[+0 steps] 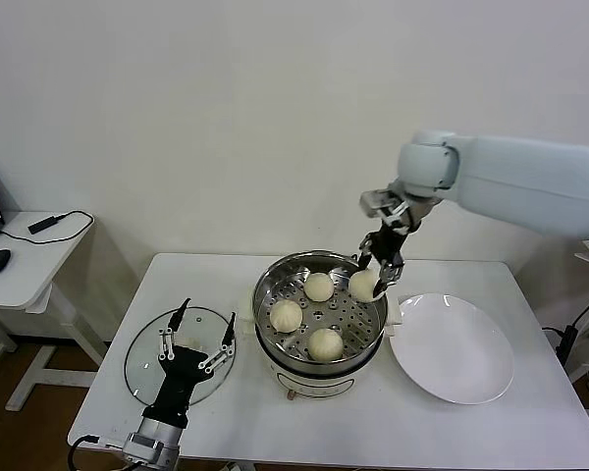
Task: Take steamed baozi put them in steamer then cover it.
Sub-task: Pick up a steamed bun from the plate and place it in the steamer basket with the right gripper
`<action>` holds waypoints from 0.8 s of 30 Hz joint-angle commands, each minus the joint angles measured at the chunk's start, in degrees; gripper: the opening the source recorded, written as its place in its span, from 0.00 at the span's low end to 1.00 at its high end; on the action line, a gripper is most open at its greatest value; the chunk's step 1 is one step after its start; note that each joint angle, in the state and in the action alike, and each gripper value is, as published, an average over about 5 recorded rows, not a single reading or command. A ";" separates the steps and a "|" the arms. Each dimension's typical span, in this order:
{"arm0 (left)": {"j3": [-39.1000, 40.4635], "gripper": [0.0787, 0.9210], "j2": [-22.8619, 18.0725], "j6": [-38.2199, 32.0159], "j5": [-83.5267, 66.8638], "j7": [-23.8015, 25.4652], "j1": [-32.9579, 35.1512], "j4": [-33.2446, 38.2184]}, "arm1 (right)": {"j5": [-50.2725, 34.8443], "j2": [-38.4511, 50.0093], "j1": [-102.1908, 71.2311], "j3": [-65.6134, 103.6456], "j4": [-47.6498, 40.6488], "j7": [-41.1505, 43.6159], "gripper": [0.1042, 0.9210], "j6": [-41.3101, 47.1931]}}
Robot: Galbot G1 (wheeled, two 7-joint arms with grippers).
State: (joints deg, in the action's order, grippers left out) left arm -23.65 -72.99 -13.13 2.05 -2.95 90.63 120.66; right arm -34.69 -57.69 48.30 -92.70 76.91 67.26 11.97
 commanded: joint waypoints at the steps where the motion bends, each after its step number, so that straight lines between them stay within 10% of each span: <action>1: -0.38 0.88 -0.13 0.48 -0.38 -0.08 0.08 0.21 | 1.64 -4.75 -5.25 -1.14 -1.91 -1.45 0.64 1.51; 24: -1.06 0.88 -0.08 0.27 -0.36 -0.26 0.33 0.46 | 3.94 -5.09 -9.23 0.15 -3.79 -4.41 0.74 1.42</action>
State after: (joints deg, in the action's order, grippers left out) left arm -24.65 -73.08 -12.84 1.75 -3.17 90.93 121.04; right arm -31.28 -62.30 40.20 -92.69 73.59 64.08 13.25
